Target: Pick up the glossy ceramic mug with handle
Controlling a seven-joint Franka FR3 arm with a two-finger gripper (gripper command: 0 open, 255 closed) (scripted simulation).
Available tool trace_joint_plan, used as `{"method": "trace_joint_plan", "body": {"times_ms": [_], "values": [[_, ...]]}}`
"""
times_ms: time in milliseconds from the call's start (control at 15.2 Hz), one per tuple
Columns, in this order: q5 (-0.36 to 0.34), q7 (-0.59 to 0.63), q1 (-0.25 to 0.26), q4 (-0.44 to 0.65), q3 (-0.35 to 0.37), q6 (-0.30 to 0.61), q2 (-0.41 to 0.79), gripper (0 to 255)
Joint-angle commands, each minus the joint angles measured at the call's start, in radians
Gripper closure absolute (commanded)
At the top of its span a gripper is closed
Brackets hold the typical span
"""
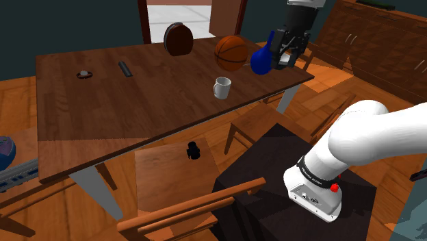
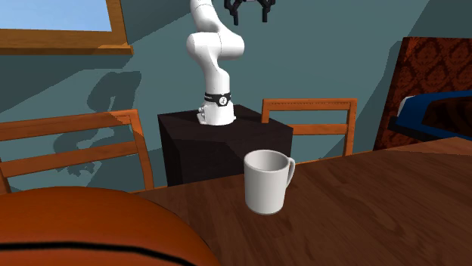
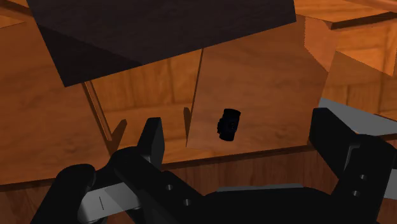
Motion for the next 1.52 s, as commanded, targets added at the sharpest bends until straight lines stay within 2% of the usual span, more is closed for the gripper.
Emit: {"method": "trace_joint_plan", "body": {"times_ms": [0, 726, 1452], "values": [[0.0, 0.0, 0.0, 0.0, 0.0, 0.0, 0.0, 0], [-0.042, -0.113, -0.02, 0.067, -0.086, 0.289, 0.384, 0], [-0.004, -0.228, -0.039, 0.293, -0.151, 0.465, 0.817, 0]]}}
